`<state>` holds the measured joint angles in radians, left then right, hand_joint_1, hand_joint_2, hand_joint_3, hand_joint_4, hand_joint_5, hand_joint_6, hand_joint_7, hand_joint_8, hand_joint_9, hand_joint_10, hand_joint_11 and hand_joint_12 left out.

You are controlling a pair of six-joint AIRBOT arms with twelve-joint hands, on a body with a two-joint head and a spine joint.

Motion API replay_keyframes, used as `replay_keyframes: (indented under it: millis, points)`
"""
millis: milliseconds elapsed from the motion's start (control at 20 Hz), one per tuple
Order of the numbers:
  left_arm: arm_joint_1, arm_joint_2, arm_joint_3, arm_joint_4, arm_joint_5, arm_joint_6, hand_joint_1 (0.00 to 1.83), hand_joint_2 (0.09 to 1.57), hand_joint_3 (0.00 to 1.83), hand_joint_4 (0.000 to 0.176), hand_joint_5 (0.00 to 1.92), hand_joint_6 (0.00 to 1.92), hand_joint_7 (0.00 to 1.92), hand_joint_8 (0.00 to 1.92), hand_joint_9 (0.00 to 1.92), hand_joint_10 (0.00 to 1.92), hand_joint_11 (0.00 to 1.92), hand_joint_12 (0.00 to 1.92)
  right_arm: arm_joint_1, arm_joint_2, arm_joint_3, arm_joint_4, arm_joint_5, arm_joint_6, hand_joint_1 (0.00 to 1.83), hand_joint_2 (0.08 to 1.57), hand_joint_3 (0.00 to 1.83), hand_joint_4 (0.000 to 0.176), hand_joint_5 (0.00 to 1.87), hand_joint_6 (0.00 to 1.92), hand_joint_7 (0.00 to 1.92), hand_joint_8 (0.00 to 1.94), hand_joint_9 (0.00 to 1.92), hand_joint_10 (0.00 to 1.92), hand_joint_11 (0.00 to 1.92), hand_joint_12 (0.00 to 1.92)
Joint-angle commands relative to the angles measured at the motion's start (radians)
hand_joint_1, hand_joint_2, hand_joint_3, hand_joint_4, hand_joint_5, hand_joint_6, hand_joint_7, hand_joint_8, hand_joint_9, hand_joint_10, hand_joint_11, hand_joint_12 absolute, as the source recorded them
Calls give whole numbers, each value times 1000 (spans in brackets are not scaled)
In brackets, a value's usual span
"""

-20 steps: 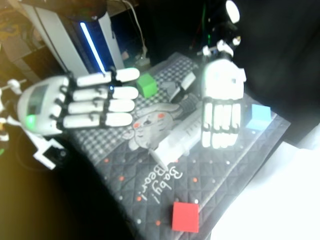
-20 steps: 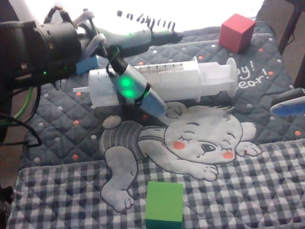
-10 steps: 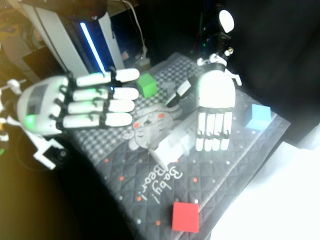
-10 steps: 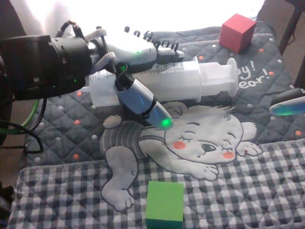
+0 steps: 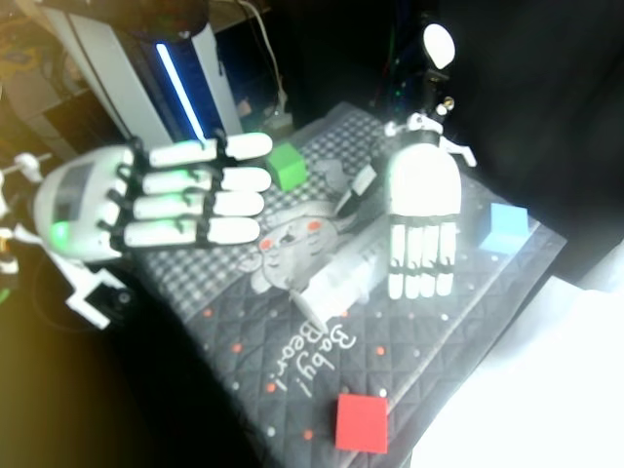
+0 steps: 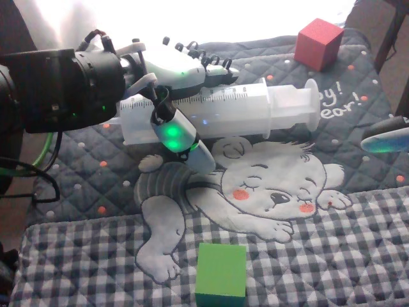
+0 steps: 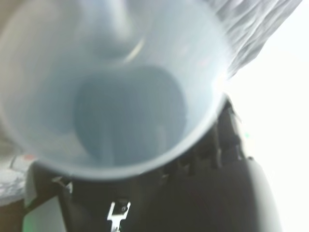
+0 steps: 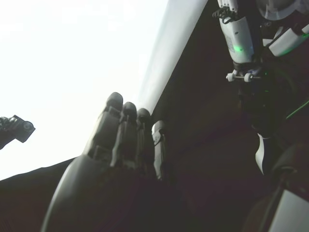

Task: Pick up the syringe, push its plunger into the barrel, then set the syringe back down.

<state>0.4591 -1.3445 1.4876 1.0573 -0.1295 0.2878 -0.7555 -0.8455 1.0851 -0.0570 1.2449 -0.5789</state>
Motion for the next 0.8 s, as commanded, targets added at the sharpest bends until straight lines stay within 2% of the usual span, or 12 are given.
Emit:
replay_keyframes:
  millis: [0, 50, 150, 250, 300, 400, 450, 500, 550, 650, 700, 750]
  points:
    - [-8, -3, 7, -1, -27, -3, 577, 639, 0, 0, 108, 0, 187, 0, 190, 0, 45, 205, 15, 6, -1, 28, 125, 2, 765, 669, 13, 78, 111, 0, 113, 1, 83, 3, 77, 14]
    - [-9, -3, 17, -19, -27, -3, 537, 694, 0, 0, 162, 0, 238, 0, 219, 2, 115, 82, 15, 6, -1, 28, 125, 2, 762, 661, 6, 80, 110, 0, 117, 3, 87, 4, 82, 15]
    - [-9, -3, 26, -43, -39, -2, 746, 793, 5, 0, 405, 8, 458, 8, 452, 16, 334, 178, 15, 6, -1, 28, 126, 2, 781, 646, 0, 85, 112, 1, 123, 4, 86, 3, 92, 19]
    - [-10, -3, 33, -65, -49, -3, 1020, 987, 11, 0, 775, 25, 675, 24, 649, 9, 280, 809, 15, 6, -2, 28, 126, 2, 767, 637, 0, 80, 115, 2, 125, 4, 90, 4, 105, 23]
    - [-11, -2, 36, -69, -50, -3, 1127, 1053, 0, 0, 1041, 608, 802, 12, 743, 19, 332, 1006, 15, 6, -2, 28, 127, 2, 780, 645, 0, 81, 113, 1, 123, 3, 86, 2, 95, 18]
    - [-12, 0, 36, -71, -54, -3, 1125, 1068, 0, 0, 1091, 801, 912, 18, 846, 37, 474, 1089, 15, 6, -2, 28, 127, 2, 779, 648, 0, 82, 109, 1, 124, 3, 79, 1, 97, 17]
    - [-12, 0, 36, -73, -56, -3, 1104, 1082, 4, 0, 1052, 878, 1037, 43, 991, 87, 648, 1111, 15, 6, -2, 28, 127, 2, 784, 644, 0, 81, 108, 0, 124, 2, 77, 0, 98, 17]
    - [-12, 0, 36, -76, -58, -3, 1217, 1094, 11, 0, 1024, 1081, 1028, 570, 1106, 151, 713, 1208, 15, 6, -2, 28, 127, 2, 784, 646, 0, 78, 103, 0, 122, 1, 73, 0, 99, 17]
    - [-14, 1, 36, -79, -63, -3, 1236, 1110, 8, 0, 980, 1194, 1006, 729, 1109, 289, 720, 1278, 15, 6, -2, 28, 127, 2, 784, 651, 2, 77, 100, 0, 124, 2, 73, 0, 102, 18]
    - [-18, 4, 36, -88, -70, -3, 1245, 1110, 0, 0, 988, 1199, 1020, 771, 967, 798, 741, 1369, 15, 6, -2, 28, 128, 2, 779, 654, 3, 78, 102, 1, 128, 3, 77, 2, 107, 19]
    - [-20, 6, 36, -94, -74, -3, 1245, 1110, 0, 0, 988, 1199, 1020, 771, 967, 798, 741, 1369, 15, 6, -2, 28, 128, 2, 779, 654, 3, 78, 102, 1, 128, 3, 77, 2, 107, 19]
    - [-23, 11, 37, -112, -86, -3, 1230, 1132, 5, 0, 916, 1305, 993, 880, 922, 1205, 791, 1451, 15, 6, -2, 28, 128, 2, 762, 647, 0, 89, 102, 1, 126, 2, 78, 2, 108, 18]
